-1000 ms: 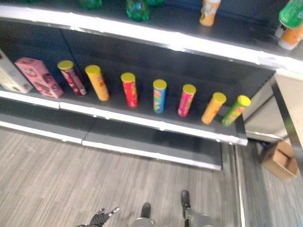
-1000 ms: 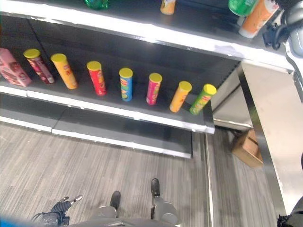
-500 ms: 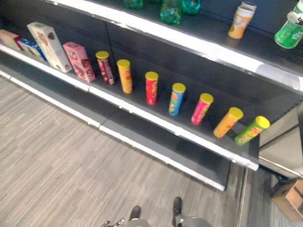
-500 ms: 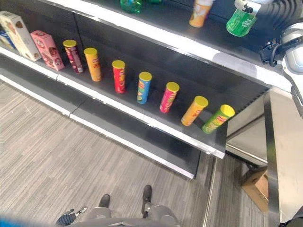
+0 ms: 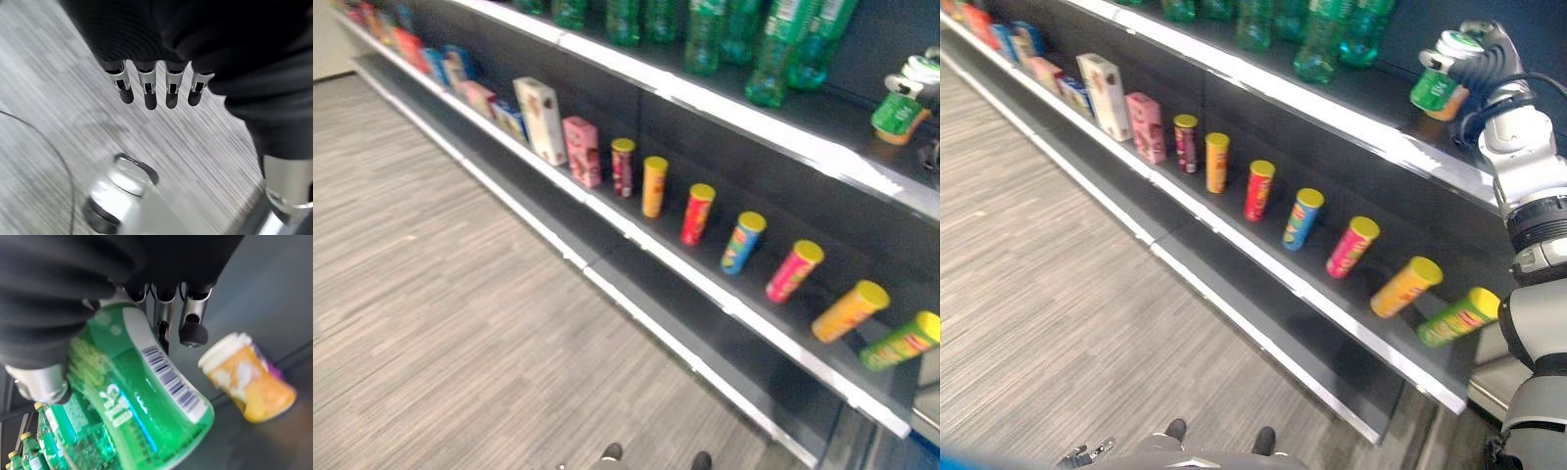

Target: Put the goods on the table back onto the shelves and tidy them up.

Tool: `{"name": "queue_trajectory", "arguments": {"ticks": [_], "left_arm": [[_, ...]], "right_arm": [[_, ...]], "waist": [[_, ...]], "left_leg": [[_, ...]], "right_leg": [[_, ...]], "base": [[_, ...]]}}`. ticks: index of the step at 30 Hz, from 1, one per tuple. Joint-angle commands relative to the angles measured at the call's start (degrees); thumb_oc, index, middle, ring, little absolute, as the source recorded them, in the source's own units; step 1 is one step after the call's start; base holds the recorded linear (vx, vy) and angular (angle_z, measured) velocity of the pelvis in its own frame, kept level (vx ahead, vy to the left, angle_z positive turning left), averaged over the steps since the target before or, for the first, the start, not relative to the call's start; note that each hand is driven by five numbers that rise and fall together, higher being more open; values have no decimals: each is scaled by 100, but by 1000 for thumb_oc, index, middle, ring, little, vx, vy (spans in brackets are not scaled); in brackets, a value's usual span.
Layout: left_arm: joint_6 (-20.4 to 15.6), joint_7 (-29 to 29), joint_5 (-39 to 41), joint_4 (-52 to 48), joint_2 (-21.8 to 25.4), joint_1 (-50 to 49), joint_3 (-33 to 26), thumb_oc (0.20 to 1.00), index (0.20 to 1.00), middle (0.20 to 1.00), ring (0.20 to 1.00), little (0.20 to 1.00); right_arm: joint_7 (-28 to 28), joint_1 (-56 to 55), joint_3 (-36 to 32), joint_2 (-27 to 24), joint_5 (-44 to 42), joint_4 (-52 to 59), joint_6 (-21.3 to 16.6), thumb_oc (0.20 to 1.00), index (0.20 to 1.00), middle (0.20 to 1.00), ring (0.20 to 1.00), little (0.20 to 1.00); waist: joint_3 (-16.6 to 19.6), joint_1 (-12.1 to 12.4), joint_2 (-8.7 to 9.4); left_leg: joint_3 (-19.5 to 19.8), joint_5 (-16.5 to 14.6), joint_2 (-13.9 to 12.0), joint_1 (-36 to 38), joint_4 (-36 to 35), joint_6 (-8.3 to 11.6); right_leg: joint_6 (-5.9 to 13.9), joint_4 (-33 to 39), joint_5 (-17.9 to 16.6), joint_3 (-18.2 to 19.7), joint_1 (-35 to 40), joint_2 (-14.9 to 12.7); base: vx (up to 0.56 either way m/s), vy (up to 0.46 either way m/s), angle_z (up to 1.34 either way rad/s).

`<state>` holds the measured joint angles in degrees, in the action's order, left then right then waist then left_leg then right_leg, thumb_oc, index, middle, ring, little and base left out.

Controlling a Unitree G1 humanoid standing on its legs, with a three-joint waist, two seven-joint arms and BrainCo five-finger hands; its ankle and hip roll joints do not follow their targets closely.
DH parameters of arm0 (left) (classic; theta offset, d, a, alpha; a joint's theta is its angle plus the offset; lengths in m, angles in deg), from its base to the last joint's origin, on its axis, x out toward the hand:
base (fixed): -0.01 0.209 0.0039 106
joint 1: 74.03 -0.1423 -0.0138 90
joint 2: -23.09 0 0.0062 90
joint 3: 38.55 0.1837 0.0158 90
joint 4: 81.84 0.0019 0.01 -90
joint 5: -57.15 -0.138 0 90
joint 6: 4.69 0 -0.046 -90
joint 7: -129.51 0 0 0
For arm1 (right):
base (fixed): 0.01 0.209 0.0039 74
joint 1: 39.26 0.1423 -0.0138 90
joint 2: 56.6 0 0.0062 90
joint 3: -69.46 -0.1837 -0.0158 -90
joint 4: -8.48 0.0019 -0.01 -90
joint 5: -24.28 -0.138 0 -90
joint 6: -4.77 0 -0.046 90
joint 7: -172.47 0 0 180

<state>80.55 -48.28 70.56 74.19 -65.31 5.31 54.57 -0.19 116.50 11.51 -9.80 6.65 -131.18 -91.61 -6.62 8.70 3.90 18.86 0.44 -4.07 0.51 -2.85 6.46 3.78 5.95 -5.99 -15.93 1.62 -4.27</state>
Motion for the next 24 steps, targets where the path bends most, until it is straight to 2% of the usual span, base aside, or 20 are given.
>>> {"name": "queue_trajectory", "arguments": {"ticks": [1, 9, 24], "left_arm": [[-60, 91, 129, 244, 308, 254, 391, 1000, 1000, 1000, 1000, 1000], [-43, 112, 70, 256, 261, 279, 456, 1000, 1000, 1000, 1000, 1000], [-47, 159, -119, 242, 256, 338, 510, 1000, 1000, 1000, 1000, 1000]], "right_arm": [[335, 784, 18, -227, 110, -353, -33, 200, 200, 200, 200, 200], [364, 684, -14, -112, 229, -358, -10, 200, 200, 200, 200, 200], [301, 191, -227, 189, 282, 4, -32, 200, 200, 200, 200, 200]], "waist": [[37, 11, 169], [47, -27, 161], [18, -189, 165]], "left_leg": [[-468, -204, -13, 11, -87, 181], [-452, -231, -20, 28, -85, 173], [-721, -331, -42, 98, -63, 80]], "right_leg": [[396, -198, 897, 96, 339, -347], [378, -246, 956, 84, 369, -329], [402, -276, 921, 370, 270, -379]], "base": [[30, -29, 25], [8, -7, 6], [0, 18, -8]]}}
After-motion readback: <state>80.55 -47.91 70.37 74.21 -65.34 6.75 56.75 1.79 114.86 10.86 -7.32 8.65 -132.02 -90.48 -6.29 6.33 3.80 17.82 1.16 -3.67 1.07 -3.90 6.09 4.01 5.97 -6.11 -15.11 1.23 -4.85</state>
